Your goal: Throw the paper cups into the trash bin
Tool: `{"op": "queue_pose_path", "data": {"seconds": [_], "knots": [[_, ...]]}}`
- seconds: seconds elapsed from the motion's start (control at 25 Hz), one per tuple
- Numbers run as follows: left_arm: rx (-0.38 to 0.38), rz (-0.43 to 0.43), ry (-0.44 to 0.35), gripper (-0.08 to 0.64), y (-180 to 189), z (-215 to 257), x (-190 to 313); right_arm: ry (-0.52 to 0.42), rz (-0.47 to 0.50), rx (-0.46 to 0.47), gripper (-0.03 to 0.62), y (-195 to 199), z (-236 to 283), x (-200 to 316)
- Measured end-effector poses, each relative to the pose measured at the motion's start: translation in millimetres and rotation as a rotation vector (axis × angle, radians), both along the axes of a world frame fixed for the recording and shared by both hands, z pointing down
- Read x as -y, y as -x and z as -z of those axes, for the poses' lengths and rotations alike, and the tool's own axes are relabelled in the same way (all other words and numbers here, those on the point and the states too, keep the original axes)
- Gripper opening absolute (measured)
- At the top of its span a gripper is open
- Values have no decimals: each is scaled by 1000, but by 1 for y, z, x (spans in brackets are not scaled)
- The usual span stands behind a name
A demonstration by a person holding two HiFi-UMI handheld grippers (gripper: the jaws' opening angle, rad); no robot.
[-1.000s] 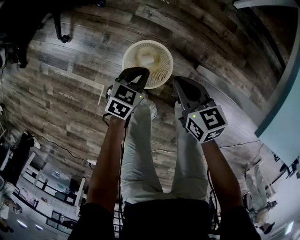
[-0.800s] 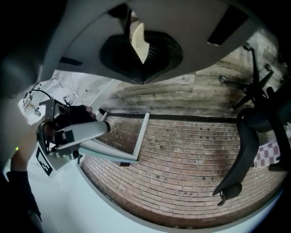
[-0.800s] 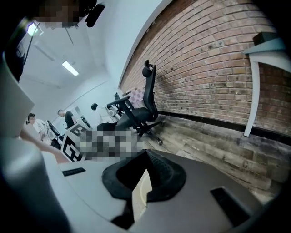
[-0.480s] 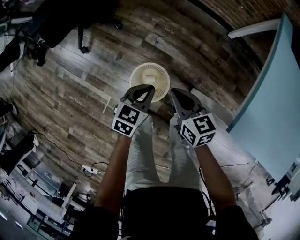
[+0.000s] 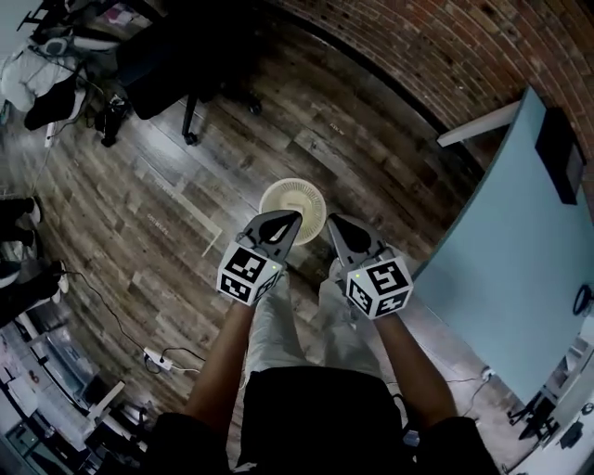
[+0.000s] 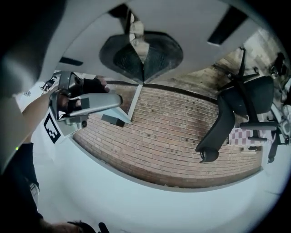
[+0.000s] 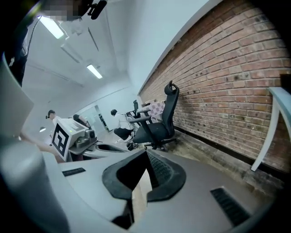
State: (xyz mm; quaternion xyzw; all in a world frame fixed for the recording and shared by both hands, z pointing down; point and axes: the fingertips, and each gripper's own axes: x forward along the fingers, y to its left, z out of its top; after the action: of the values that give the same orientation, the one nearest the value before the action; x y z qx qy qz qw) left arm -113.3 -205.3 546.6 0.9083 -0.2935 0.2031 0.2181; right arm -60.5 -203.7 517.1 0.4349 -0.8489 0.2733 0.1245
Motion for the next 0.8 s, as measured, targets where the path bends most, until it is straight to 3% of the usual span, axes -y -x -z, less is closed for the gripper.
{"op": "queue_pose_path", "data": {"seconds": [0.4, 0.8], "knots": [[-66, 111, -94, 9, -20, 89, -15, -139, 126, -34, 3, -11, 83, -9], [-86, 198, -211, 9, -34, 160, -31, -242, 167, 19, 3, -20, 146, -14]]}}
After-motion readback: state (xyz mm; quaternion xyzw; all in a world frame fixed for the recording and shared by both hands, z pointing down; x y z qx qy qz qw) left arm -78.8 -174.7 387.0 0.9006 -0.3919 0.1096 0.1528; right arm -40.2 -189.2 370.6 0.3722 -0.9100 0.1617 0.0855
